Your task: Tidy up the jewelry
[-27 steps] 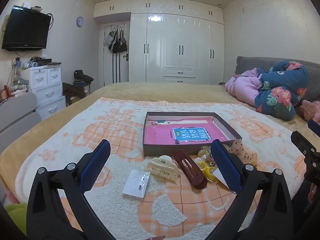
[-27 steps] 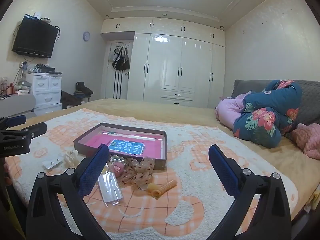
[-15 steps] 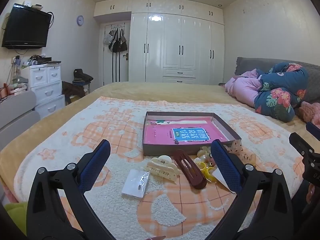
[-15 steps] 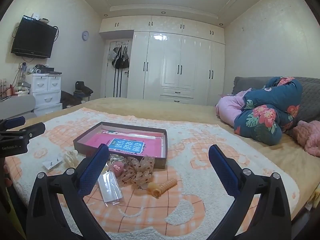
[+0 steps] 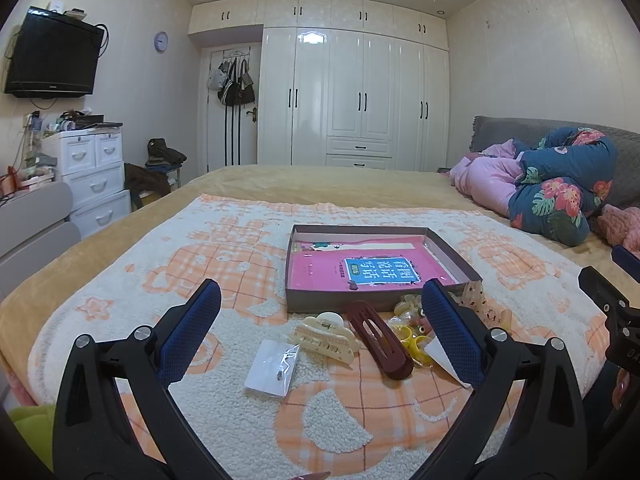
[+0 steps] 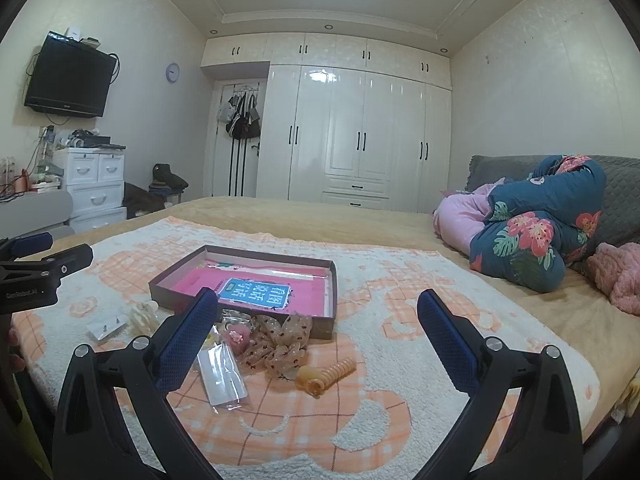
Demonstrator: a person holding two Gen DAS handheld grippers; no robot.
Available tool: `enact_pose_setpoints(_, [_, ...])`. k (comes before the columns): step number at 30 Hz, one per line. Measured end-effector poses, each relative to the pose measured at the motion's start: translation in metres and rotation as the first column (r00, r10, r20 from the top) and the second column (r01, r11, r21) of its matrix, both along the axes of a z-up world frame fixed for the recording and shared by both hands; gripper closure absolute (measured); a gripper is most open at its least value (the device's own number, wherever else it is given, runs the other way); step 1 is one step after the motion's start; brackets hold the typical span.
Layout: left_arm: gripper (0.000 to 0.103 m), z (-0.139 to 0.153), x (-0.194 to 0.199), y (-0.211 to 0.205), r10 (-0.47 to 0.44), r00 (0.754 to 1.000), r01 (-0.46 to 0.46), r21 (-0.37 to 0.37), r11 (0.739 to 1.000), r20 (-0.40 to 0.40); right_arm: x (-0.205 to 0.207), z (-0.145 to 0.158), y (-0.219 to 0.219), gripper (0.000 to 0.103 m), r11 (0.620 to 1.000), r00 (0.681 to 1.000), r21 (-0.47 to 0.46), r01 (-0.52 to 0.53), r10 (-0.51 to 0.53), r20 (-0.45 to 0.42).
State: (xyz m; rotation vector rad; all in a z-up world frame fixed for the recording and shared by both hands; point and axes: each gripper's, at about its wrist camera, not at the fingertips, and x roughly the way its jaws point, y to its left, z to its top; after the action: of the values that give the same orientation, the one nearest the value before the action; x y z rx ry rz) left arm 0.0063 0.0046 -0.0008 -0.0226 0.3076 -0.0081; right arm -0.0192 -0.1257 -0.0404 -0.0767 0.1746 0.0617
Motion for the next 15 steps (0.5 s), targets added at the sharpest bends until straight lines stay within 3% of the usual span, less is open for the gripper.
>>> enact_pose_setpoints(15, [0.011, 0.003, -0.0046, 0.0031, -0.002, 1.0, 0.002, -0.007, 1.0, 0.01, -0.0004, 0.0005, 0.0, 0.006, 1.0, 1.0, 0.001, -0.002, 0.002, -0.001])
